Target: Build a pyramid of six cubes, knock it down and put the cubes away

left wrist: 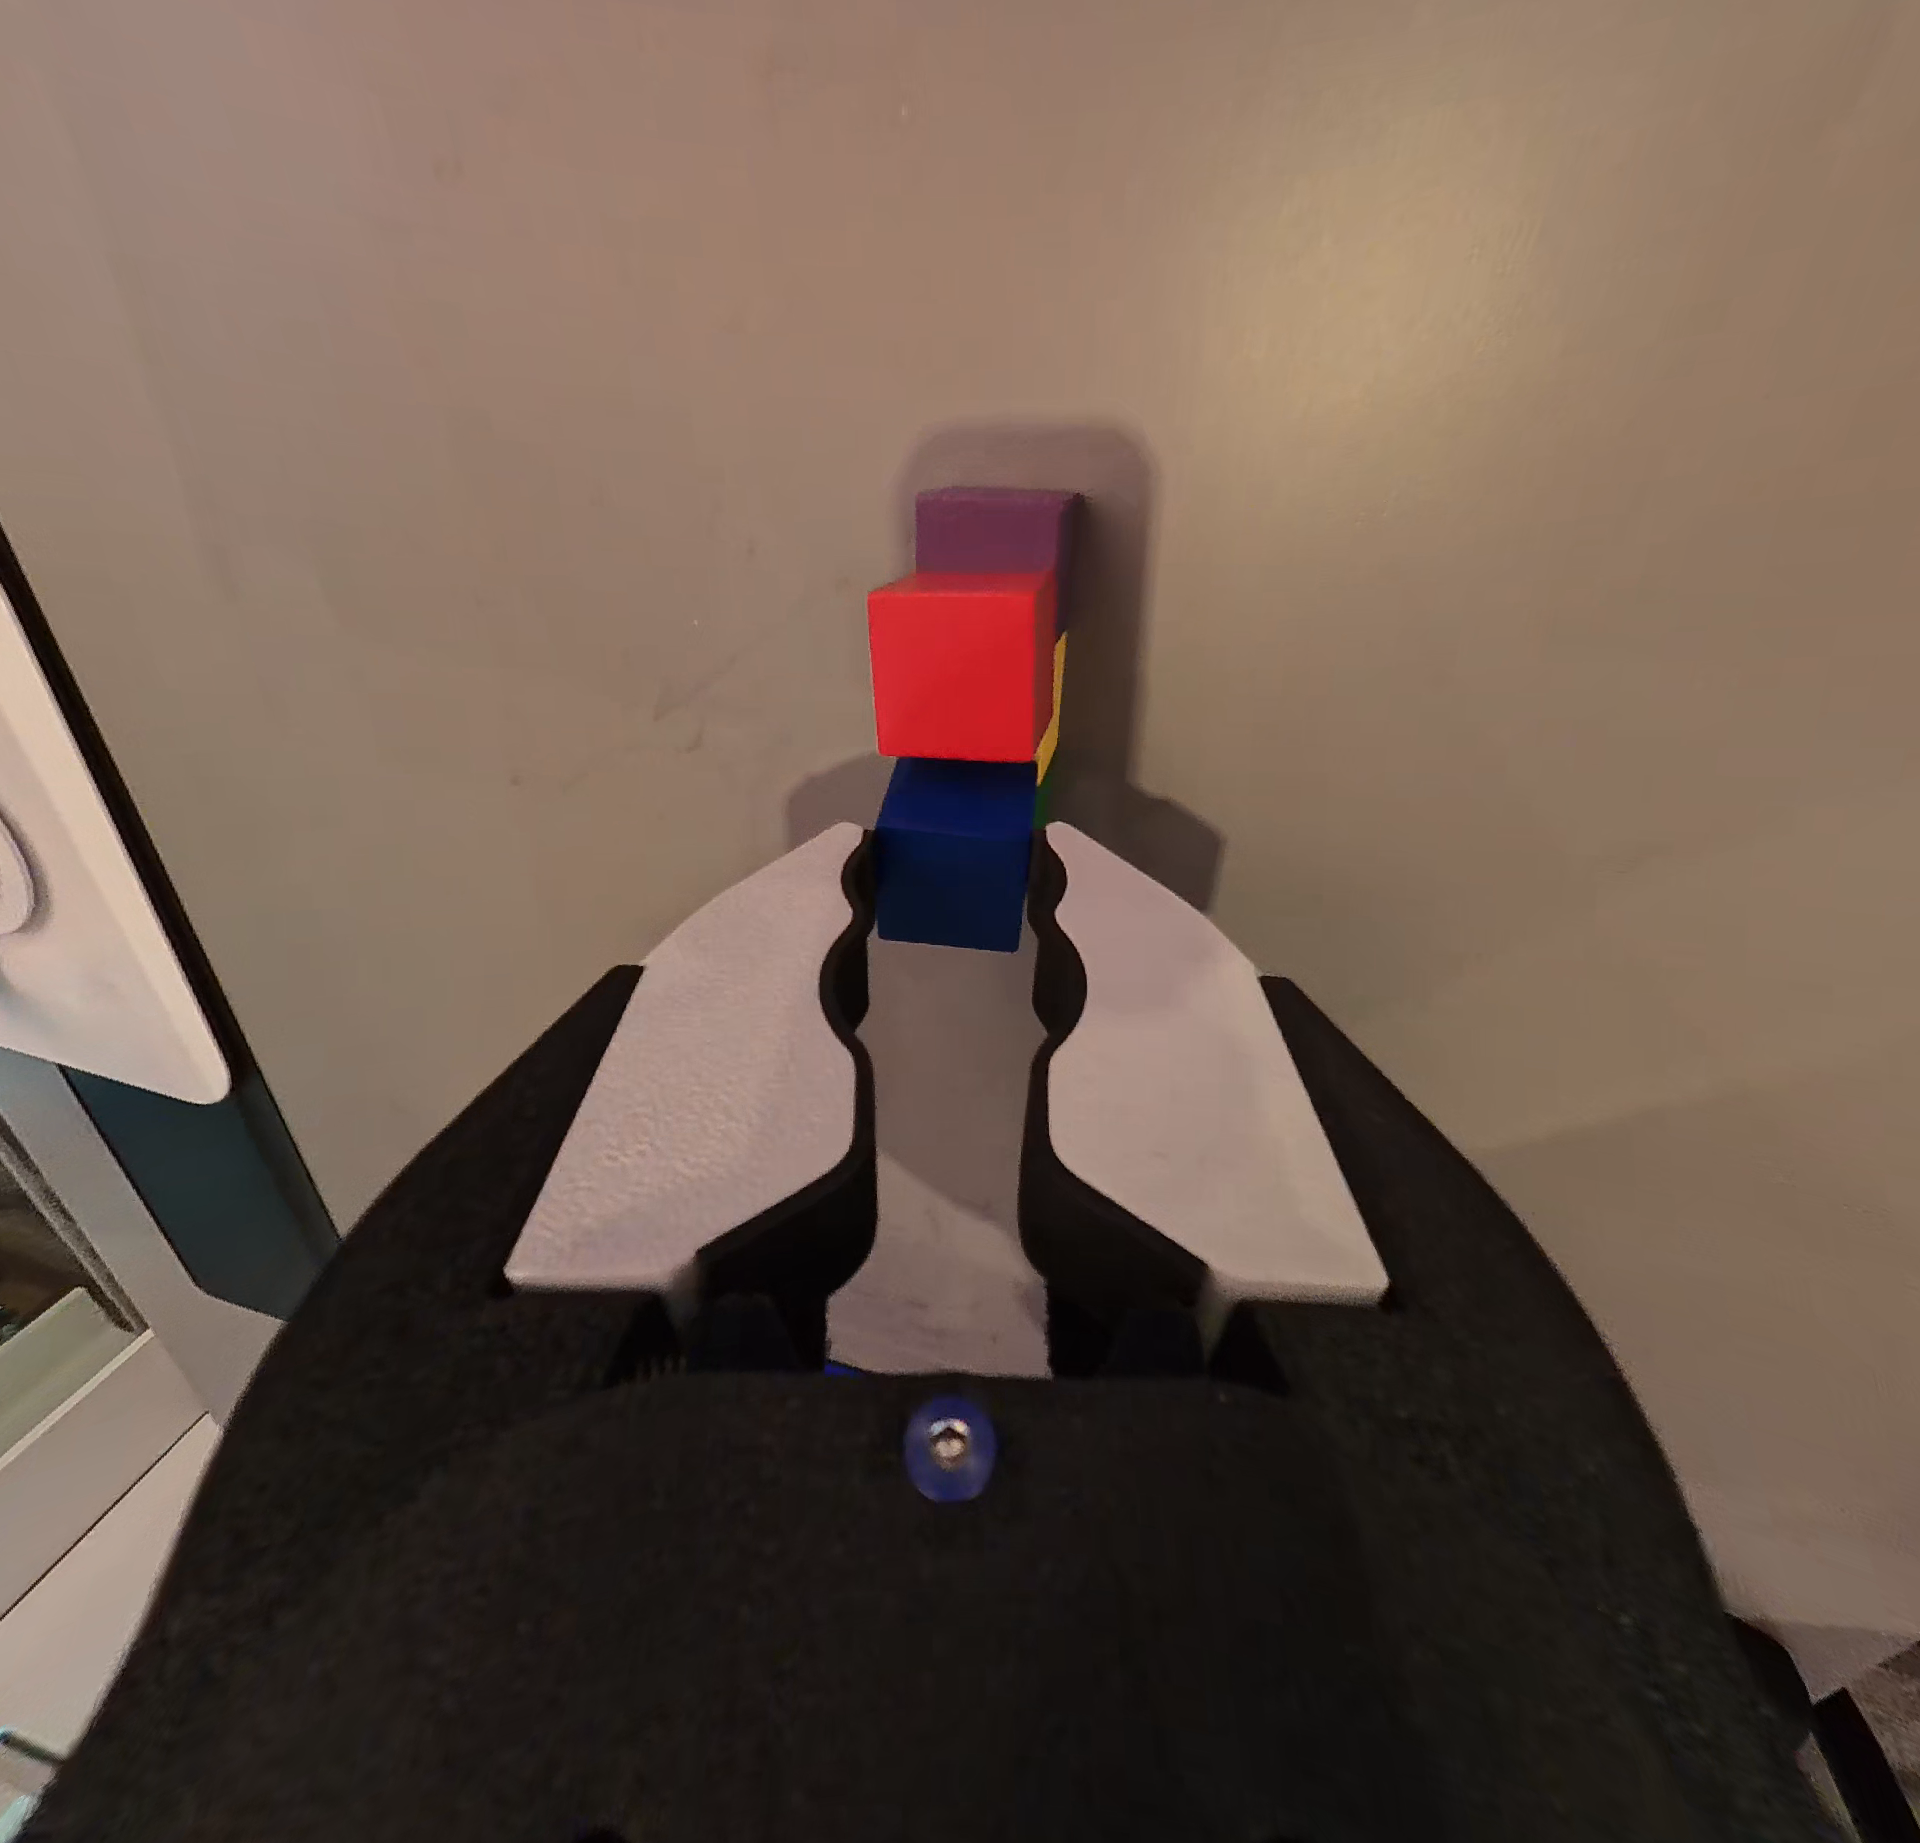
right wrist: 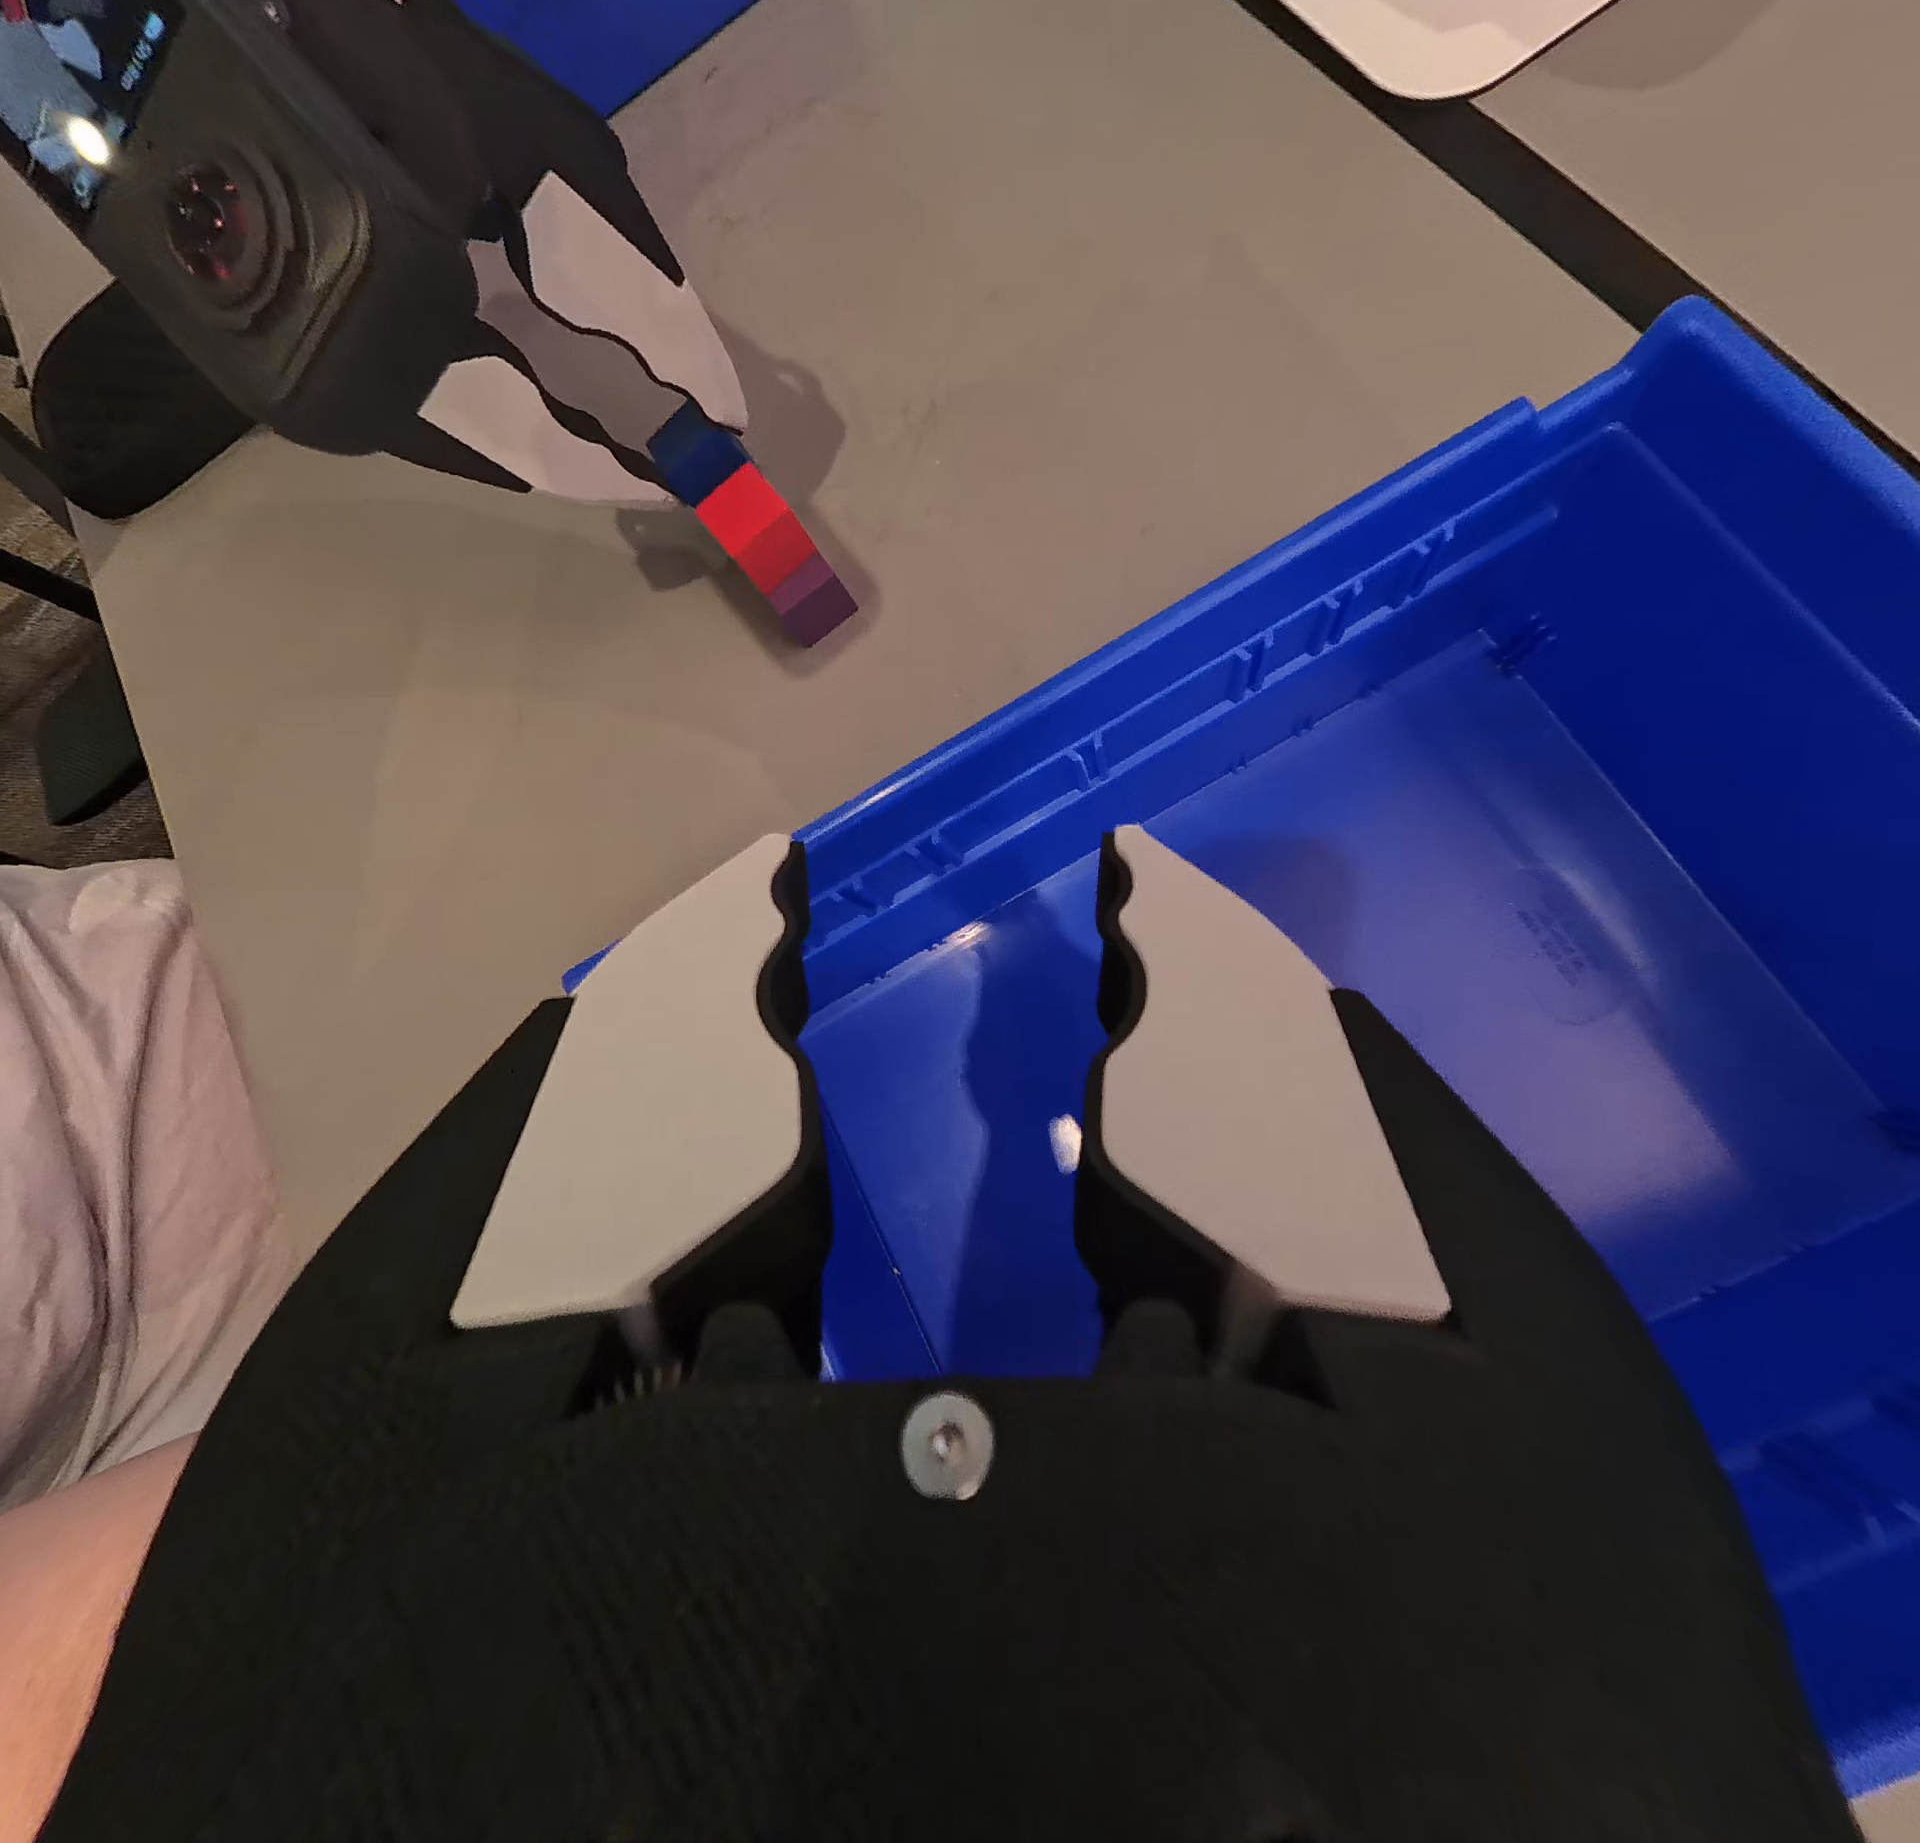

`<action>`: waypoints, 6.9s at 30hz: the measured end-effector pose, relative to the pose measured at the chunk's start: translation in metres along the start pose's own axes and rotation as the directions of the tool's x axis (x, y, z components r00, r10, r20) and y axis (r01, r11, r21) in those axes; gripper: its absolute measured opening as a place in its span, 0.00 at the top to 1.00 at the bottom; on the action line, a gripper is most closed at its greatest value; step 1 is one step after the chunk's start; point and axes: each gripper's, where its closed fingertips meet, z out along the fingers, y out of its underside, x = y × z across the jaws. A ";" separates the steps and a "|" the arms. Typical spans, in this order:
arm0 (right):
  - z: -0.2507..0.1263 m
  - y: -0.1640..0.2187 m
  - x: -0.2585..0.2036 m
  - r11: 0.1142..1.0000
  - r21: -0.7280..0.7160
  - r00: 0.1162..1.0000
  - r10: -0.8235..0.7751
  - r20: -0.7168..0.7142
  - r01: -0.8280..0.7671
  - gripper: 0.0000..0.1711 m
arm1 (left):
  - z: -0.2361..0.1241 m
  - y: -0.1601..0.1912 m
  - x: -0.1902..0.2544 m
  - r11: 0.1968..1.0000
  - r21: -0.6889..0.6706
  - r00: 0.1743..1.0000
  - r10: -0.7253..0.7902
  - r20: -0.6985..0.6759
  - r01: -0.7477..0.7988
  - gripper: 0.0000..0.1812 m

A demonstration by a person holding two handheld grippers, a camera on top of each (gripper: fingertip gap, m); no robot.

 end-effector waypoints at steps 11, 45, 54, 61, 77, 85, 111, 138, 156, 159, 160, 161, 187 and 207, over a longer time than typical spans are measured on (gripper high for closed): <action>0.001 0.002 -0.001 1.000 -0.011 1.000 0.001 0.008 -0.001 0.68 | 0.004 -0.005 -0.001 1.000 -0.011 1.000 0.000 -0.013 0.000 0.85; 0.008 0.008 -0.003 0.998 -0.060 0.999 0.002 0.033 0.000 0.68 | -0.027 -0.008 -0.013 0.996 0.065 0.998 -0.055 0.001 0.055 0.75; -0.005 -0.009 -0.023 0.997 0.024 0.996 -0.069 0.061 0.068 0.68 | -0.142 0.044 -0.097 0.764 0.566 0.852 -0.487 0.191 0.309 0.78; -0.020 -0.025 -0.045 0.983 0.099 0.985 -0.160 0.061 0.153 0.69 | -0.180 0.169 -0.154 0.440 0.750 0.633 -0.773 0.036 0.494 0.77; -0.003 -0.024 -0.039 0.988 0.061 0.987 -0.146 0.073 0.141 0.69 | -0.054 0.297 -0.142 0.393 0.452 0.494 -0.860 -0.128 0.801 0.78; 0.005 -0.018 -0.033 0.993 0.010 0.991 -0.120 0.054 0.120 0.69 | 0.015 0.278 -0.118 0.383 0.261 0.409 -0.911 -0.050 0.886 0.62; -0.001 -0.015 -0.031 0.993 0.020 0.991 -0.117 0.057 0.116 0.69 | -0.091 0.294 -0.167 0.490 0.519 0.465 -0.865 0.189 0.700 0.84; 0.004 -0.015 -0.047 0.986 0.010 0.980 -0.169 0.105 0.169 0.69 | -0.043 -0.024 -0.009 0.888 0.405 0.976 -0.187 -0.112 0.216 0.84; 0.005 -0.008 -0.047 0.986 -0.013 0.979 -0.162 0.123 0.165 0.70 | -0.016 -0.023 -0.003 0.906 0.346 0.956 -0.163 -0.245 0.243 0.84; 0.006 -0.008 -0.047 0.987 -0.013 0.979 -0.159 0.125 0.162 0.69 | -0.016 -0.022 -0.003 0.906 0.347 0.955 -0.160 -0.251 0.243 0.84; 0.006 -0.008 -0.046 0.987 -0.013 0.980 -0.157 0.124 0.160 0.69 | -0.015 -0.022 -0.003 0.906 0.346 0.955 -0.160 -0.248 0.242 0.84; 0.006 -0.008 -0.046 0.987 -0.014 0.980 -0.155 0.123 0.158 0.69 | -0.014 -0.022 -0.002 0.908 0.346 0.956 -0.157 -0.246 0.238 0.84; 0.001 -0.022 -0.045 0.979 0.038 0.976 -0.201 0.086 0.198 0.73 | -0.198 -0.045 -0.016 0.513 0.852 0.989 -0.141 -0.040 0.108 0.78; -0.070 -0.162 -0.111 0.544 0.675 0.866 -0.336 -0.369 0.499 0.60 | -0.303 0.112 -0.030 0.153 0.983 0.794 -0.584 0.169 -0.098 1.00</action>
